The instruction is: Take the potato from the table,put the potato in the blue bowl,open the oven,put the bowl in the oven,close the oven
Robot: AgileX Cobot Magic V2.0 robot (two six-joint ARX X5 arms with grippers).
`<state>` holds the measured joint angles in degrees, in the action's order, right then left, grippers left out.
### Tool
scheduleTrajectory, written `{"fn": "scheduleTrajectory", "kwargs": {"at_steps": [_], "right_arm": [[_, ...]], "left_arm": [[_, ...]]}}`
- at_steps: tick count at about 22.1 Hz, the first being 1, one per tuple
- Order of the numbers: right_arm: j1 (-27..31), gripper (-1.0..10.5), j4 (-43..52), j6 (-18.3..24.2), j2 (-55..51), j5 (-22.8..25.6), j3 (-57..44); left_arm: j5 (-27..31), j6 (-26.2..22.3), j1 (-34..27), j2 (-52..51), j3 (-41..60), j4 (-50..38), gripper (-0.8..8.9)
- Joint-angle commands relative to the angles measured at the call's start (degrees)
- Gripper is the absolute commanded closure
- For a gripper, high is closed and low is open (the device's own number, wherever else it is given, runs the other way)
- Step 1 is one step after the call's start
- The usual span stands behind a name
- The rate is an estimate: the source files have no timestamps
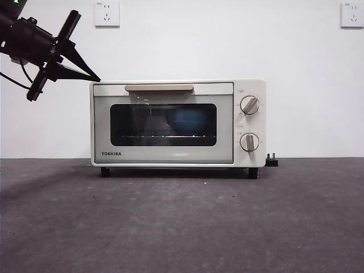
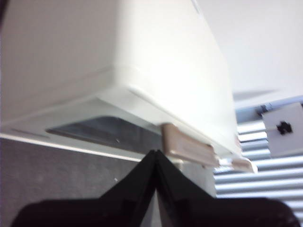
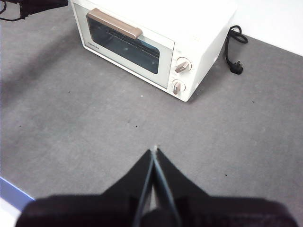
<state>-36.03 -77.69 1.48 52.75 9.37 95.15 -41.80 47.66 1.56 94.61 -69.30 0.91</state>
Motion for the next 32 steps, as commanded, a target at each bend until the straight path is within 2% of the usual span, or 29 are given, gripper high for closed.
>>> {"fn": "scheduleTrajectory", "kwargs": {"at_steps": [1, 6, 11, 16, 19, 21, 24, 27, 32], "right_arm": [[-0.1, 9.5, -1.0, -1.6, 0.3, 2.4, -0.4], [-0.1, 9.5, -1.0, -3.0, 0.3, 9.2, -0.4], [-0.1, 9.5, -1.0, -3.2, 0.3, 9.8, -0.4], [-0.1, 9.5, -1.0, -4.5, 0.3, 9.8, -0.4], [-0.1, 9.5, -1.0, -7.9, 0.3, 9.7, -0.4], [-0.1, 9.5, -1.0, -7.9, 0.3, 9.8, -0.4], [-0.1, 9.5, -1.0, -7.8, 0.3, 9.8, -0.4], [-0.1, 9.5, -1.0, -7.5, 0.3, 9.8, -0.4], [-0.1, 9.5, -1.0, -7.5, 0.5, 9.8, -0.4]], "left_arm": [[-3.0, -0.4, 0.0, 0.2, 0.2, -0.3, 8.2], [-10.1, -3.8, 0.0, -0.2, 0.2, -0.2, 8.2], [-16.2, -9.9, 0.2, -2.0, 0.2, 3.2, 8.2], [-17.1, -19.4, 0.9, -7.8, 0.2, 14.8, 8.21], [-16.6, -28.3, 0.9, -13.4, 0.2, 24.8, 8.21], [-15.6, -34.5, 0.9, -17.9, 0.2, 31.7, 8.2], [-11.6, -40.5, 0.9, -25.0, 0.2, 40.4, 8.2], [-6.9, -42.2, 0.9, -32.2, 0.2, 45.4, 8.2], [-1.2, -41.9, 0.9, -42.5, 0.2, 47.3, 8.18]]}}
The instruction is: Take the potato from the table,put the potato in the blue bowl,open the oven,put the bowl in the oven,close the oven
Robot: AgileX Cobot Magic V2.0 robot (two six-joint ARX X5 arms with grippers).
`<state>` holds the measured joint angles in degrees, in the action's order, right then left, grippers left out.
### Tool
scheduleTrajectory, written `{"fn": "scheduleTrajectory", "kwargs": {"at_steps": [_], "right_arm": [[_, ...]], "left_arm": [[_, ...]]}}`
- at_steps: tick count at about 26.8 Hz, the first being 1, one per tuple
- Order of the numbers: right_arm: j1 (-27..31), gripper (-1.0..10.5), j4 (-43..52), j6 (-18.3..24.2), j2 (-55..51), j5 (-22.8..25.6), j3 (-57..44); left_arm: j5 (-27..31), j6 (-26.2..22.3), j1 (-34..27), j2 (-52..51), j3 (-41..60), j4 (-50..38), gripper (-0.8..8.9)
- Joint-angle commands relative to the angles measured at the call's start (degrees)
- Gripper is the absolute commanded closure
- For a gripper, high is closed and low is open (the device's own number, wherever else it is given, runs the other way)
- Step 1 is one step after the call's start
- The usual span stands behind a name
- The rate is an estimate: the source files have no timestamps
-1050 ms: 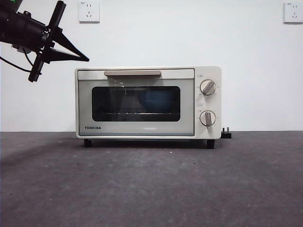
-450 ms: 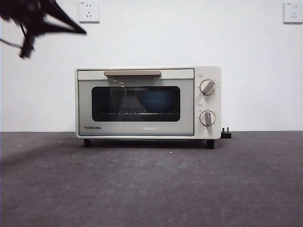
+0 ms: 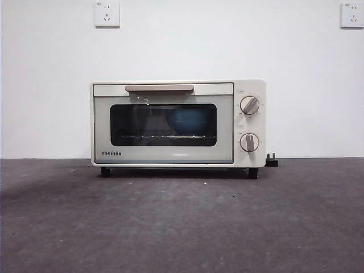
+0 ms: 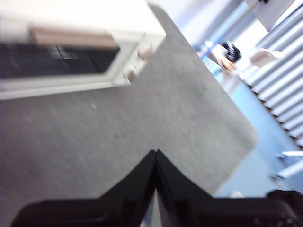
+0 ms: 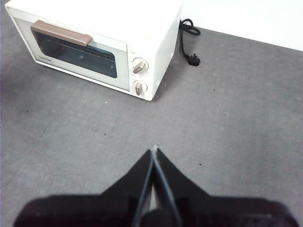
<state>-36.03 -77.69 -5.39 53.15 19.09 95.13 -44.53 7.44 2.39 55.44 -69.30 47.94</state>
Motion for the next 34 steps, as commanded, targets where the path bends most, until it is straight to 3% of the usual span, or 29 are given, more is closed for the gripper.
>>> {"fn": "scheduleTrajectory", "kwargs": {"at_steps": [1, 10, 20, 27, 32, 34], "right_arm": [[-0.1, 9.5, -1.0, -0.6, 0.3, 0.0, -0.4], [-0.1, 9.5, -1.0, -0.6, 1.0, 0.0, -0.4], [-0.1, 9.5, -1.0, -0.6, 2.8, 0.0, -0.4], [-0.1, 9.5, -1.0, -0.6, 5.5, 0.0, -0.4], [-0.1, 9.5, -1.0, -0.6, 7.7, 0.0, -0.4], [-0.1, 9.5, -1.0, -0.6, 8.7, 0.0, -0.4]], "left_arm": [[1.4, -1.6, 0.1, -4.9, 0.2, 0.2, 8.18], [0.7, -1.7, 0.1, -13.4, 0.2, 0.2, 8.18], [0.9, -1.7, 0.1, -9.9, 0.2, 0.2, 8.18], [5.9, -1.8, -0.1, -10.0, 0.2, 0.4, 8.18], [17.0, -12.2, -1.1, -13.9, 1.0, -2.3, 8.18], [21.5, -15.5, -1.8, -16.6, 4.0, -7.5, 8.18]]}}
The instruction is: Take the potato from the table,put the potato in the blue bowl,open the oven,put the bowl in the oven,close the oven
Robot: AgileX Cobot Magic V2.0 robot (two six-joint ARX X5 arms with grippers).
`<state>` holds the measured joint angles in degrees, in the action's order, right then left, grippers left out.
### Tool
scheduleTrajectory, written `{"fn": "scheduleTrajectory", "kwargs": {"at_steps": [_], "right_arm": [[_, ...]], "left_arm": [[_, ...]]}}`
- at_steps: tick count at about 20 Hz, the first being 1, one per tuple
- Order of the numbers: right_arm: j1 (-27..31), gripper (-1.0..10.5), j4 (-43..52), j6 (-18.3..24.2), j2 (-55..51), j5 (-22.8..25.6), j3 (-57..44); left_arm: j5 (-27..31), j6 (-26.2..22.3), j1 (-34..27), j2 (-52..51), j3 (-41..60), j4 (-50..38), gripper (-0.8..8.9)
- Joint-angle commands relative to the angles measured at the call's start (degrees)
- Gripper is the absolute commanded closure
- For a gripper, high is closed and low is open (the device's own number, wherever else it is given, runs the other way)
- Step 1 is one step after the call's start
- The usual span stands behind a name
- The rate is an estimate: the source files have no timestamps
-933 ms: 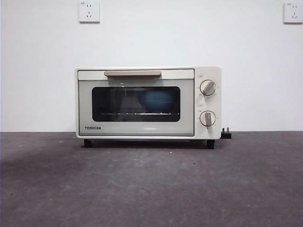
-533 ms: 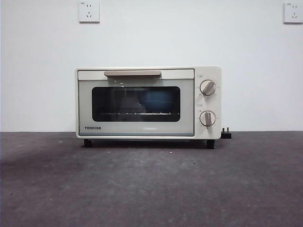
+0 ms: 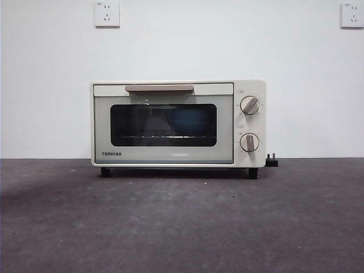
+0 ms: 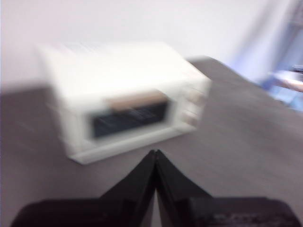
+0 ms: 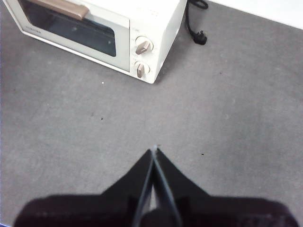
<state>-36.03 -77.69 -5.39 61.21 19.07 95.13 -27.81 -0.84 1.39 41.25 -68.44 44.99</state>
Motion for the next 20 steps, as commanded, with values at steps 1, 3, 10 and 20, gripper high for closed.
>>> {"fn": "scheduleTrajectory", "kwargs": {"at_steps": [1, 3, 10, 20], "right_arm": [[-0.1, 9.5, -1.0, -0.6, 1.2, 0.0, -0.4], [-0.1, 9.5, -1.0, -0.6, 2.3, 0.0, -0.4], [0.0, 9.5, -1.0, -0.6, 7.8, 0.1, -0.4], [0.1, 9.5, -1.0, -0.6, 11.1, 0.0, -0.4]], "left_arm": [[6.1, -7.7, -1.2, -4.1, 5.8, -8.7, 8.18], [7.1, -7.7, -1.9, -7.8, 12.6, -17.9, 8.18], [14.9, -7.4, -2.5, -26.4, 51.8, -44.6, 8.18], [26.6, -1.7, -1.9, -35.7, 66.7, -44.3, 8.18]]}}
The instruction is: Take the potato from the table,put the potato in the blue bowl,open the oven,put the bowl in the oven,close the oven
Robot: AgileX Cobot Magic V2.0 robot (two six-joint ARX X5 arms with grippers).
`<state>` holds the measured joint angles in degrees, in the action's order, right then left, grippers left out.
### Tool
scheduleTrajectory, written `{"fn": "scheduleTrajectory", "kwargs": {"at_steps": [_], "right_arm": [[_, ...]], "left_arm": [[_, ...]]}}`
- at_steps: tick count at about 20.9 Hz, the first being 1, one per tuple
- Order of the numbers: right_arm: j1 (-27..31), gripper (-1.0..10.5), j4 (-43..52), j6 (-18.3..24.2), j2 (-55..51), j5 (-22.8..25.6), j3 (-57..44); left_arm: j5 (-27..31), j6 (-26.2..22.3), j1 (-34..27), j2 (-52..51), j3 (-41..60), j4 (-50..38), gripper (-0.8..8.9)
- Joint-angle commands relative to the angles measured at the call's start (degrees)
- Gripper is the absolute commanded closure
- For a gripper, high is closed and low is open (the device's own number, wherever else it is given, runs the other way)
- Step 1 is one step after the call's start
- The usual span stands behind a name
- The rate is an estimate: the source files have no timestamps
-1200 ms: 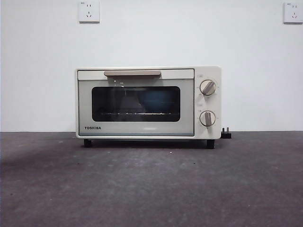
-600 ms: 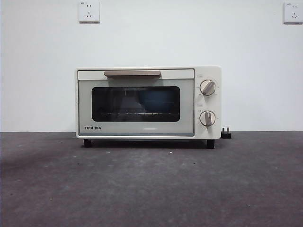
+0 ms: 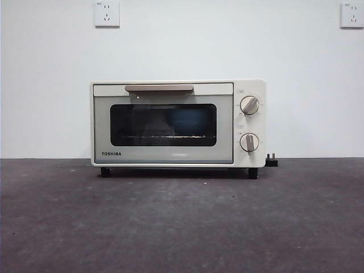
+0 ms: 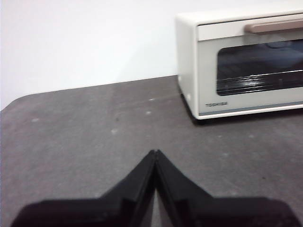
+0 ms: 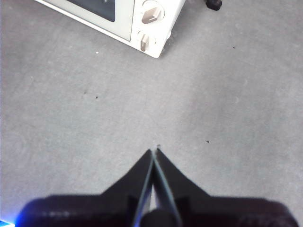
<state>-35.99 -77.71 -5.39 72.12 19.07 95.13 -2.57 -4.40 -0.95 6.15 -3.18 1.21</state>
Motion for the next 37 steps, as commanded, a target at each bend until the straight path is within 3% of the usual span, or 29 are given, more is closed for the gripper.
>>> {"fn": "scheduleTrajectory", "kwargs": {"at_steps": [1, 5, 12, 27, 29, 30, 32, 34, 37], "right_arm": [[0.0, 9.5, -1.0, -0.6, 0.2, 0.0, -0.4], [0.0, 9.5, -1.0, -0.6, 0.2, 0.1, -0.4], [0.0, 9.5, -1.0, -0.6, 0.2, 0.0, -0.4], [0.1, 9.5, -0.8, -0.6, 0.1, 0.1, -0.4], [1.9, 9.5, -0.1, 2.2, -1.7, 0.8, -0.4], [3.1, 9.5, 1.4, 4.5, -2.5, 1.4, -0.4], [6.4, 9.5, 8.2, 0.6, -4.8, 0.1, -1.2], [11.3, 9.5, 21.7, -4.3, -8.5, -2.5, -5.6], [18.7, 9.5, 39.5, -4.1, -17.3, -12.5, -19.3]], "left_arm": [[1.2, 2.3, 0.5, -1.2, 2.3, -0.4, 8.18], [1.9, 3.3, 0.6, -5.8, 2.8, 8.9, 8.17], [5.2, 3.8, 0.8, -5.9, 2.8, 8.7, 8.17], [4.1, 4.2, 0.8, -5.2, 2.8, 8.1, 8.17], [4.1, 4.2, 0.8, -5.2, 2.8, 8.1, 8.17], [4.1, 4.2, 0.8, -5.2, 2.8, 8.1, 8.17], [4.0, 4.2, 0.8, -5.2, 2.8, 8.1, 8.17], [4.1, 4.2, 0.8, -4.9, 2.8, 8.1, 8.17], [4.1, 4.2, 0.8, -4.6, 2.8, 8.1, 8.17]]}}
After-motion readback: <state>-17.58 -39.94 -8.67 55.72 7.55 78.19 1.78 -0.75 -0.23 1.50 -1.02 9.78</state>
